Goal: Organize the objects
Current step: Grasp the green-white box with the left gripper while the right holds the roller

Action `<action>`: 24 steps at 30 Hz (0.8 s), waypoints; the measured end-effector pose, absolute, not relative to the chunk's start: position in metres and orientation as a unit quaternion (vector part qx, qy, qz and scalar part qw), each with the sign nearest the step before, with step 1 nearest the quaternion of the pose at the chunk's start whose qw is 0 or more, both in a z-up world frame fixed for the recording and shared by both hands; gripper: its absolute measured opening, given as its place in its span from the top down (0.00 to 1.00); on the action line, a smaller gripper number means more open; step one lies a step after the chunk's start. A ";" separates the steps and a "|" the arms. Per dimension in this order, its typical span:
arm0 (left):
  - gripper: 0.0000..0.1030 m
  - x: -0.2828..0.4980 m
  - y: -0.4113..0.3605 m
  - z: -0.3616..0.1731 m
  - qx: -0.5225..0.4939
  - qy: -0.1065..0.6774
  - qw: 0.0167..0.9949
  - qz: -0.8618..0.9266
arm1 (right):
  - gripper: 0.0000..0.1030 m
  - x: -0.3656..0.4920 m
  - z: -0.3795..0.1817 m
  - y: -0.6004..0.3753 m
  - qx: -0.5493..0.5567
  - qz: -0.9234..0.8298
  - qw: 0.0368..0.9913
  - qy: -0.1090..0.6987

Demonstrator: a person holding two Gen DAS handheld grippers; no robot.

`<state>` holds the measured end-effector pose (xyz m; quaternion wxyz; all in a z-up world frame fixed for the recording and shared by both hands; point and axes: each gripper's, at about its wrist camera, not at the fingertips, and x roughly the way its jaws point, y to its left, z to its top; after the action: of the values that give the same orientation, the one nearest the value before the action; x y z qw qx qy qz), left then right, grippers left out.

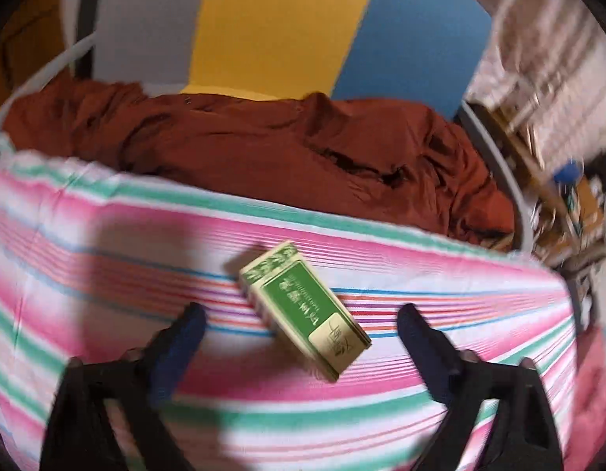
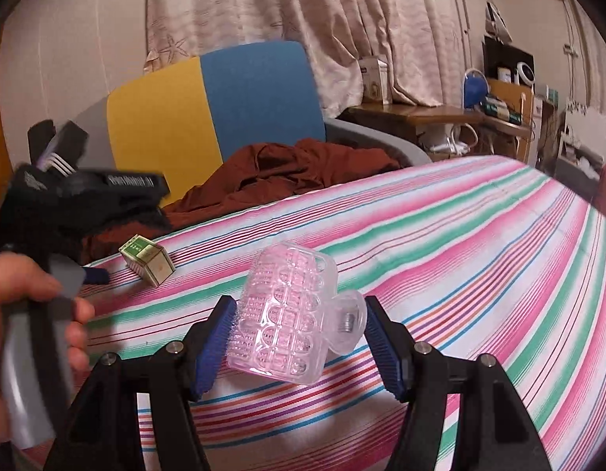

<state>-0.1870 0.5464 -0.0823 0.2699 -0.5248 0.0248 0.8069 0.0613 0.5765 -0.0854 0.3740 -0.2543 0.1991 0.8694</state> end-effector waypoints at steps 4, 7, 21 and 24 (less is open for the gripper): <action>0.40 -0.184 0.547 -0.087 -0.492 0.072 0.274 0.823 | 0.36 0.062 -0.090 0.580 -0.257 0.867 0.373 0.209; 0.61 -0.183 0.538 -0.090 -0.471 0.086 0.281 0.832 | 0.36 0.062 -0.091 0.580 -0.256 0.867 0.373 0.211; 0.70 -0.134 0.467 -0.094 -0.406 0.098 0.327 0.847 | 0.36 0.061 -0.087 0.571 -0.252 0.866 0.390 0.184; 0.70 -0.116 0.447 -0.094 -0.405 0.088 0.325 0.850 | 0.36 0.061 -0.084 0.569 -0.249 0.868 0.391 0.177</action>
<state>-0.1157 0.4470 -0.0941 0.3253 -0.4049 0.0875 0.8500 0.0609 0.5690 -0.0845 0.3914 -0.2495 0.1767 0.8680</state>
